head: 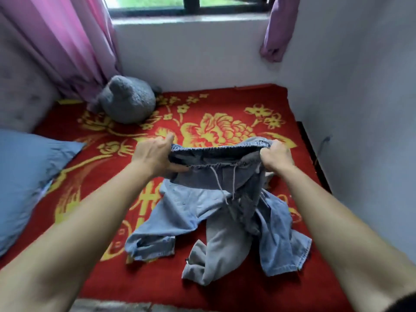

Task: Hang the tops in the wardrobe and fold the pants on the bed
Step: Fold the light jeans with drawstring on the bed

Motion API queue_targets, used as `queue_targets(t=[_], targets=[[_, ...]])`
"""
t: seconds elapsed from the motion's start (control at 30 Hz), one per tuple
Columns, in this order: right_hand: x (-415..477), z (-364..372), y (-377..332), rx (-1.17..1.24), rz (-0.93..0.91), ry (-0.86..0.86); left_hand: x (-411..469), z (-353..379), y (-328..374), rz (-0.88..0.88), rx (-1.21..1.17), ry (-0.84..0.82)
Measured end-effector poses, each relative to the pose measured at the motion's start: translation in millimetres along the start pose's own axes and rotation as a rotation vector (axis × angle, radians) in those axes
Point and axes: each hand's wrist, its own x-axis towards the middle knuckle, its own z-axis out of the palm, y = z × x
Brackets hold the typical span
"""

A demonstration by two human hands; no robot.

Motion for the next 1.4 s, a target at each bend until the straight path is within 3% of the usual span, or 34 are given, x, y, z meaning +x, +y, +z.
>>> queue_targets(t=[0.07,0.2,0.3,0.4,0.53,0.73,0.83,0.97,1.1,1.23,1.4], targets=[[2.3,-36.2,-45.9,0.143,-0.052,0.020,2.6,-57.1,-18.2,-0.029,0.046,0.088],[-9.9,-90.4,-134.2,0.609,-0.119,-0.108,-9.1,-143.3,-65.8,-0.171,0.114,0.229],[-35.5,-115.1,-190.3,0.753,-0.217,-0.127,-19.0,-190.7,-104.9,-0.279,0.168,0.340],[-63.9,-131.6,-233.7,0.624,-0.392,-0.040,-32.6,-229.2,-138.8,-0.334,0.241,0.473],[-115.1,-154.2,-282.7,0.221,-0.636,0.289,-67.5,-272.5,-182.3,-0.363,0.232,0.607],[-193.9,-153.2,-365.1,0.346,-0.774,0.602,-131.3,-299.3,-273.8,-0.333,0.233,0.789],[-240.1,-133.6,-407.2,0.418,-0.816,0.622,-163.5,-297.7,-329.1,-0.338,0.246,0.749],[-292.5,-97.3,-445.9,0.395,-1.041,0.610,-184.1,-296.2,-395.1,-0.380,0.281,0.703],[-305.7,-55.4,-472.3,0.172,-0.925,0.481,-192.5,-285.2,-433.0,-0.295,0.348,0.687],[-299.1,-4.1,-459.7,0.053,-0.715,0.323,-190.5,-236.4,-441.5,-0.138,0.318,0.544],[-289.9,80.2,-398.5,-0.333,-0.771,0.060,-213.2,-127.0,-431.7,-0.111,0.115,0.269]])
